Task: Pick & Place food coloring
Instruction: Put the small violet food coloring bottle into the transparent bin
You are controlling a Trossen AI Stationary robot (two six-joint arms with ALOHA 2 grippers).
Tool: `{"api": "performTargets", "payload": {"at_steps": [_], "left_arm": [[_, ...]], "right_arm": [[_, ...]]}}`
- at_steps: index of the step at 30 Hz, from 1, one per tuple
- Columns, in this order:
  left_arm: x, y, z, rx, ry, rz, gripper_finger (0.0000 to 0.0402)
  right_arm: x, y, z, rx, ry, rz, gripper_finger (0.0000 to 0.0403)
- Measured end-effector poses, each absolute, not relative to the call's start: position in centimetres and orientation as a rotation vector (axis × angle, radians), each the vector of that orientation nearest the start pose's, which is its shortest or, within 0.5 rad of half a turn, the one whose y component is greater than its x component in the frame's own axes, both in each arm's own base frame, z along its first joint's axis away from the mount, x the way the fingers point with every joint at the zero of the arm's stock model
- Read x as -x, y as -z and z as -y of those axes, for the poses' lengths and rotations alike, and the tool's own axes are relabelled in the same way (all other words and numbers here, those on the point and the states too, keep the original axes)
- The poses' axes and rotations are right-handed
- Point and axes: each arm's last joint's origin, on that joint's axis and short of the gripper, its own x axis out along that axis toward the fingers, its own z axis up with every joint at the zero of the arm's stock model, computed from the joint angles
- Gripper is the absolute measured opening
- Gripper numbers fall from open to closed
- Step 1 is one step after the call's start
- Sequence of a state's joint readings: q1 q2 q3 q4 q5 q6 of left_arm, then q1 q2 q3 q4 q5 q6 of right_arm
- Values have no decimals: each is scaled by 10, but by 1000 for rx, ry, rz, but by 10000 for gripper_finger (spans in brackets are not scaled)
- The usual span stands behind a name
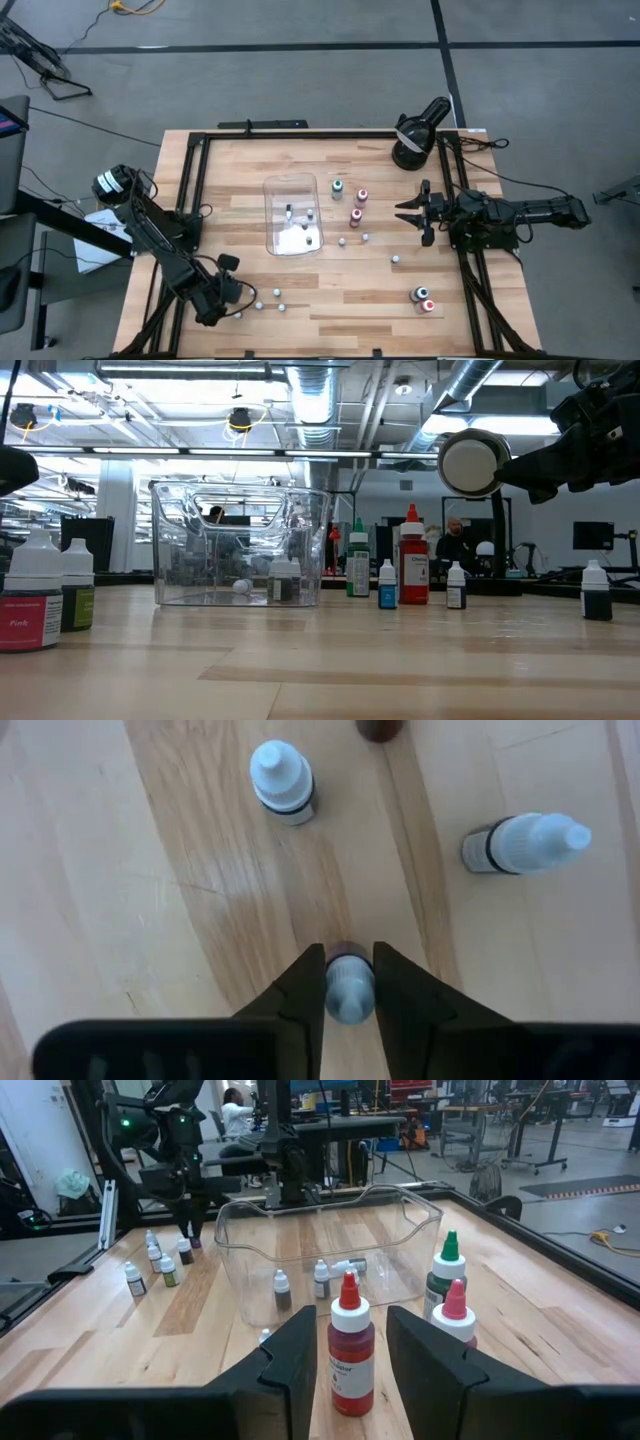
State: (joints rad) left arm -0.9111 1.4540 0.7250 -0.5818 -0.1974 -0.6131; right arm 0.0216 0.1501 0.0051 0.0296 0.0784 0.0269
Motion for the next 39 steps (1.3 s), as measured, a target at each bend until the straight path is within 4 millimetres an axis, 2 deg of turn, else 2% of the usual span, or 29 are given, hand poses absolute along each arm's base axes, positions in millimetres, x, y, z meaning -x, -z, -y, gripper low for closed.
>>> {"api": "performTargets", "payload": {"at_steps": [5,12,27,39], "left_arm": [[-150,-158,182,-146,258,-1246,67],[-149,-181,171,-31,267,-1198,55],[-138,-246,124,312,228,-939,62],[-129,-274,94,426,124,-706,64]], "right_arm": [[-106,-156,0,-21,58,-115,113],[-106,-156,0,-21,58,-114,113],[-106,-156,0,-21,58,-115,113],[-106,-156,0,-21,58,-115,113]]}}
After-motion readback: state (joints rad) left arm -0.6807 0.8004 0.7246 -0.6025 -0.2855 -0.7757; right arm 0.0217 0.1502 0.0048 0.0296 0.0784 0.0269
